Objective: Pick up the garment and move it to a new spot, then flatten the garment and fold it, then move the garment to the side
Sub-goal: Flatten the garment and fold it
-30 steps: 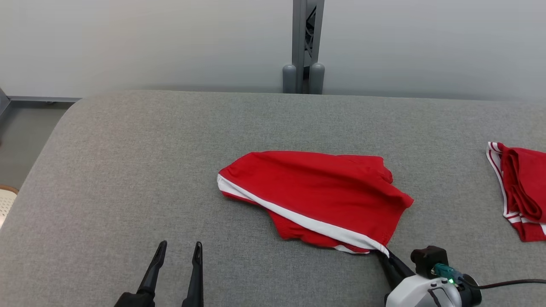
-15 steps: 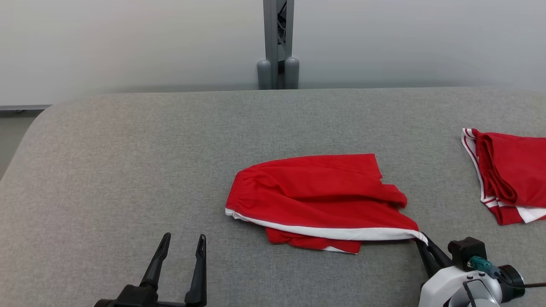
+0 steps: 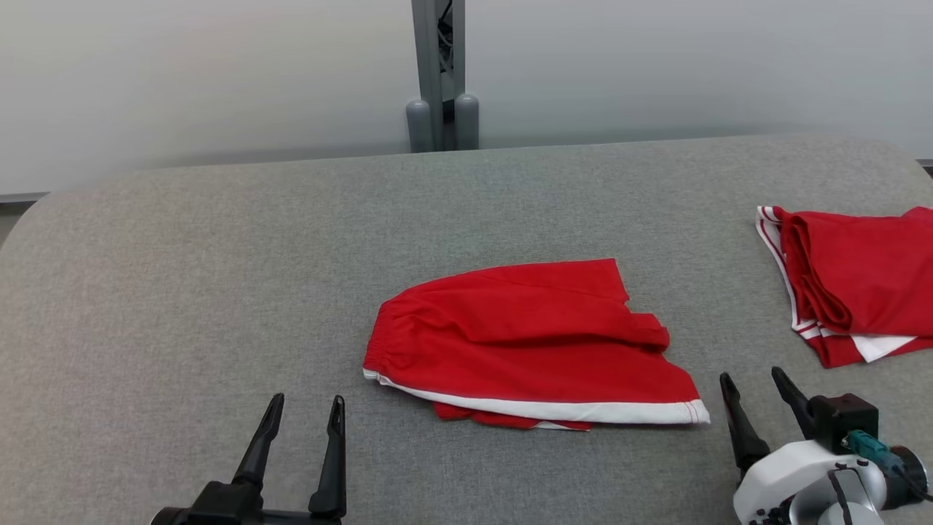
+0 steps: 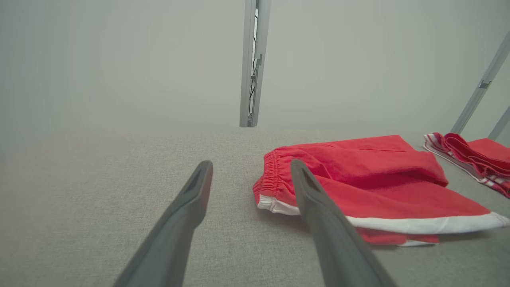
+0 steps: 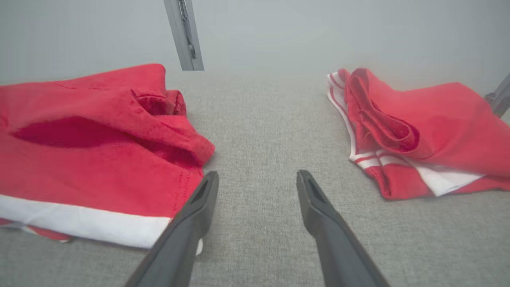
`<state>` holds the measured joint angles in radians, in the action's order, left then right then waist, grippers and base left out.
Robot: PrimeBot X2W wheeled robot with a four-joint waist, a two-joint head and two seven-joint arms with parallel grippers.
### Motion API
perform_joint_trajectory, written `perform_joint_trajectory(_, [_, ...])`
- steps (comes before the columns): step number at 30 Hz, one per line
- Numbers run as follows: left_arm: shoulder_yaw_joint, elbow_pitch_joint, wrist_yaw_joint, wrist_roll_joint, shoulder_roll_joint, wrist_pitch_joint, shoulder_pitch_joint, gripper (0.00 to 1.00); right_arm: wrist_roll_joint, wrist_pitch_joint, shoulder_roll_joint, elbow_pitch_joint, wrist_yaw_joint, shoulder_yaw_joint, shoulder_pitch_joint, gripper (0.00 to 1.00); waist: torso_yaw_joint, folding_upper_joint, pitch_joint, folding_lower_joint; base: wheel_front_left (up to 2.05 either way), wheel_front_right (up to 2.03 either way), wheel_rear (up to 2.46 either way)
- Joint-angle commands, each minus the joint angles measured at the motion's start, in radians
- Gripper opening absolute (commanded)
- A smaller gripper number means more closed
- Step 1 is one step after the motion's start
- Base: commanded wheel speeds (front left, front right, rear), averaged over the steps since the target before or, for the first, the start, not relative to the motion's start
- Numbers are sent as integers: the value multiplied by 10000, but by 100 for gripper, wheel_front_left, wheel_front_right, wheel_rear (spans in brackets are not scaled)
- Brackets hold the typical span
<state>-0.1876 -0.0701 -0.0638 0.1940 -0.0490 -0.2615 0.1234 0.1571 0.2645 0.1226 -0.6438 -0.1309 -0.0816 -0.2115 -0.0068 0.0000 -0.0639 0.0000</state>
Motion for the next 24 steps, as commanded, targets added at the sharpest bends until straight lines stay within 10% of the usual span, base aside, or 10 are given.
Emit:
perform_joint_trajectory(1, [44, 48, 12, 10, -33, -32, -62, 100, -50, 9, -56, 352, 3, 69, 202, 100, -79, 0, 78, 0, 0, 0, 0])
perform_joint_trajectory(24, [-35, -451, 91, 166, -34, -32, 449, 100, 715, 8, -568, 3816, 3, -986, 2760, 100, -272, 0, 879, 0, 0, 0, 0])
